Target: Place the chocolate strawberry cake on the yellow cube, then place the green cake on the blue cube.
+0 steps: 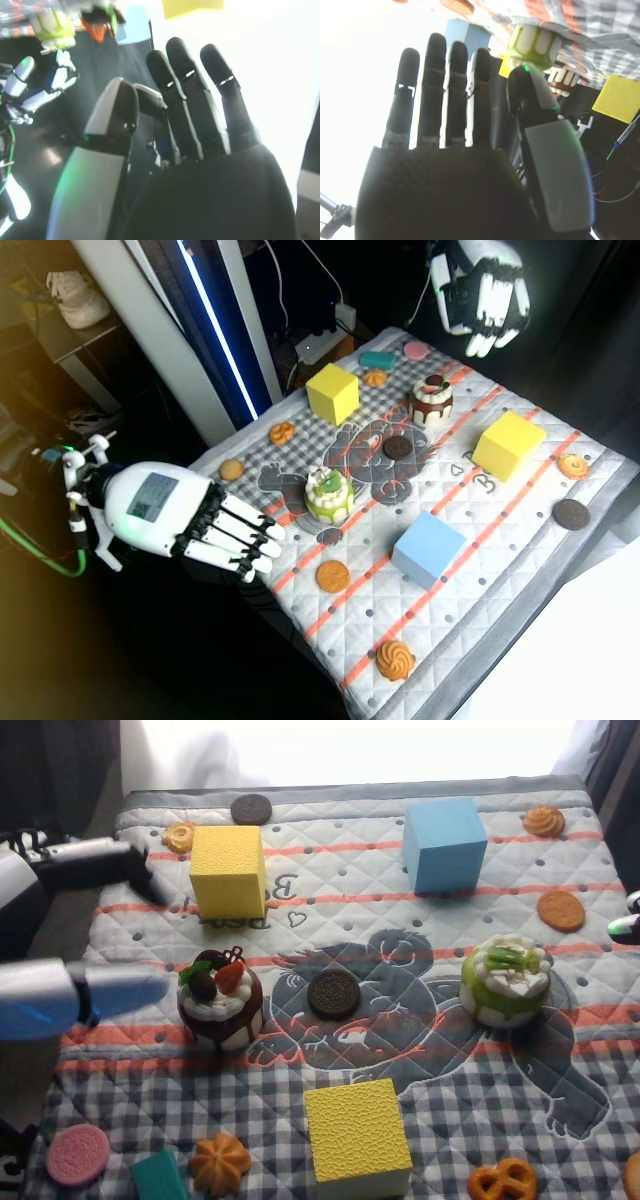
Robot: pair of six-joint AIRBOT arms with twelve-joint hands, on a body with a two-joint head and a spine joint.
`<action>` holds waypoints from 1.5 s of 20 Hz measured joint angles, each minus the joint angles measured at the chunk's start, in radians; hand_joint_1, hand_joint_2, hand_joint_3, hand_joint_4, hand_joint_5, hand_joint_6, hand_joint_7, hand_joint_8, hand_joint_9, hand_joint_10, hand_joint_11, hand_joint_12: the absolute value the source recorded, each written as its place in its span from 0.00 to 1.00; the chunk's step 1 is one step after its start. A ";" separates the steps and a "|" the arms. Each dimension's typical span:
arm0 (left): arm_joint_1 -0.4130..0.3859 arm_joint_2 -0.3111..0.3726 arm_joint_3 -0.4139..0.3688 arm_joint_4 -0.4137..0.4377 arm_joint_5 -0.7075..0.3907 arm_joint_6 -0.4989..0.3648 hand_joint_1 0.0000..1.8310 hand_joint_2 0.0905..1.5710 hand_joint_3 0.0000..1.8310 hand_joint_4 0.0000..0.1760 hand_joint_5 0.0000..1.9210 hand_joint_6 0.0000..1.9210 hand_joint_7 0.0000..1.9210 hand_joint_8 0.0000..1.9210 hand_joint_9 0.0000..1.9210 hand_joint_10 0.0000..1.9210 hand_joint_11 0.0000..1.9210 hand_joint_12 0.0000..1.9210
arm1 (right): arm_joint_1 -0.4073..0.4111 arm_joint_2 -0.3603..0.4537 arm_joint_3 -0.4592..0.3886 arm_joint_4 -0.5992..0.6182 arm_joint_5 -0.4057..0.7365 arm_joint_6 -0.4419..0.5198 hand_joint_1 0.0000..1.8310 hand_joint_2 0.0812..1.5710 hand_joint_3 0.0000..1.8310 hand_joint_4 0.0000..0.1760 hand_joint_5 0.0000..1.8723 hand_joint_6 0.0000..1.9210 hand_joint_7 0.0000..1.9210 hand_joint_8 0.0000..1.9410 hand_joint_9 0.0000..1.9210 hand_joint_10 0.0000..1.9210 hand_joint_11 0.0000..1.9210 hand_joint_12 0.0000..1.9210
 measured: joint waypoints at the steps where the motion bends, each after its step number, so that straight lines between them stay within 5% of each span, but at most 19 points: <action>1: 0.000 0.000 0.000 -0.001 -0.011 0.000 0.26 0.65 0.00 1.00 0.22 0.00 0.21 0.00 0.21 0.01 0.00 0.39 | 0.000 0.000 0.000 0.000 0.000 0.000 0.38 0.78 0.00 0.21 0.27 0.00 0.22 0.00 0.22 0.00 0.11 0.33; 4: 0.003 -0.001 0.000 -0.006 0.000 0.000 0.24 0.64 0.00 1.00 0.20 0.00 0.21 0.00 0.22 0.00 0.00 0.41 | -0.002 0.000 0.000 0.007 -0.001 0.000 0.37 0.79 0.00 0.27 0.27 0.00 0.22 0.00 0.23 0.00 0.13 0.28; 8: -0.046 -0.054 0.028 0.039 0.099 0.000 0.38 0.50 0.00 0.53 0.17 0.01 0.18 0.00 0.20 0.00 0.01 0.55 | -0.002 -0.002 0.000 0.006 0.000 0.000 0.36 0.79 0.00 0.27 0.26 0.00 0.22 0.00 0.22 0.00 0.14 0.25; 9: -0.069 -0.076 0.047 0.062 0.146 0.000 0.37 0.51 0.00 0.51 0.18 0.00 0.16 0.00 0.19 0.00 0.00 0.53 | -0.008 -0.002 0.000 0.003 0.003 0.003 0.37 0.80 0.00 0.25 0.26 0.00 0.22 0.00 0.22 0.00 0.14 0.24; 11: -0.095 -0.104 0.073 0.069 0.208 0.000 0.37 0.50 0.00 0.64 0.17 0.00 0.14 0.00 0.17 0.00 0.00 0.47 | -0.013 -0.002 0.002 0.006 -0.002 0.010 0.38 0.80 0.00 0.23 0.26 0.00 0.22 0.00 0.23 0.00 0.15 0.24; 13: -0.115 -0.125 0.098 0.063 0.253 0.003 0.35 0.48 0.00 0.63 0.18 0.00 0.13 0.00 0.18 0.00 0.00 0.50 | -0.013 -0.002 0.002 0.008 0.000 0.021 0.39 0.80 0.00 0.26 0.26 0.00 0.23 0.00 0.22 0.00 0.17 0.20; 14: -0.124 -0.132 0.104 0.060 0.267 0.016 0.38 0.47 0.00 0.76 0.17 0.00 0.14 0.00 0.18 0.00 0.00 0.47 | -0.013 -0.002 0.002 0.005 0.000 0.021 0.38 0.80 0.00 0.32 0.26 0.00 0.22 0.00 0.22 0.00 0.16 0.19; 15: -0.130 -0.139 0.107 0.048 0.286 0.041 0.42 0.45 0.00 0.75 0.17 0.00 0.15 0.00 0.19 0.00 0.00 0.45 | -0.014 -0.002 0.002 0.004 0.000 0.023 0.37 0.80 0.00 0.30 0.26 0.00 0.23 0.00 0.23 0.00 0.18 0.20; 16: -0.143 -0.151 0.117 0.044 0.306 0.067 0.42 0.45 0.00 0.63 0.20 0.01 0.16 0.00 0.19 0.00 0.00 0.43 | -0.014 -0.002 0.002 0.004 -0.001 0.027 0.36 0.80 0.00 0.31 0.26 0.00 0.23 0.00 0.22 0.00 0.17 0.20; 17: -0.159 -0.165 0.125 0.038 0.322 0.082 0.43 0.46 0.00 0.58 0.21 0.00 0.16 0.00 0.19 0.00 0.00 0.46 | -0.014 -0.002 0.002 0.004 0.000 0.029 0.38 0.81 0.00 0.24 0.26 0.00 0.22 0.00 0.23 0.00 0.20 0.21; 19: -0.172 -0.183 0.135 0.030 0.346 0.100 0.43 0.47 0.00 0.62 0.22 0.00 0.16 0.00 0.19 0.00 0.00 0.48 | -0.027 -0.002 0.002 0.006 0.003 0.032 0.37 0.80 0.00 0.16 0.26 0.00 0.22 0.00 0.23 0.00 0.14 0.30; 20: -0.171 -0.188 0.141 0.031 0.360 0.102 0.41 0.48 0.00 0.73 0.20 0.00 0.14 0.00 0.17 0.00 0.00 0.47 | -0.027 -0.002 0.002 0.006 -0.002 0.033 0.34 0.81 0.00 0.28 0.25 0.00 0.21 0.00 0.20 0.00 0.08 0.34; 22: -0.171 -0.189 0.147 0.016 0.379 0.101 0.48 0.47 0.00 0.76 0.21 0.00 0.17 0.00 0.19 0.00 0.00 0.53 | -0.027 -0.002 0.002 0.008 0.000 0.040 0.34 0.81 0.00 0.36 0.24 0.00 0.20 0.00 0.19 0.00 0.05 0.39; 24: -0.175 -0.189 0.158 0.010 0.390 0.112 0.52 0.47 0.00 0.85 0.20 0.00 0.19 0.00 0.22 0.01 0.00 0.62 | -0.033 -0.002 0.002 0.003 0.003 0.050 0.35 0.81 0.00 0.27 0.24 0.00 0.21 0.00 0.20 0.00 0.06 0.39; 26: -0.184 -0.198 0.163 0.003 0.403 0.137 0.52 0.49 0.00 0.97 0.17 0.00 0.21 0.00 0.24 0.01 0.00 0.65 | -0.033 -0.006 0.002 0.007 0.003 0.050 0.31 0.81 0.00 0.39 0.24 0.00 0.21 0.00 0.20 0.00 0.06 0.38; 30: -0.199 -0.224 0.166 0.005 0.404 0.137 0.50 0.50 0.00 1.00 0.17 0.00 0.27 0.00 0.30 0.02 0.04 0.66 | -0.040 -0.014 0.003 0.007 0.000 0.058 0.30 0.82 0.00 0.37 0.24 0.00 0.20 0.00 0.19 0.00 0.05 0.37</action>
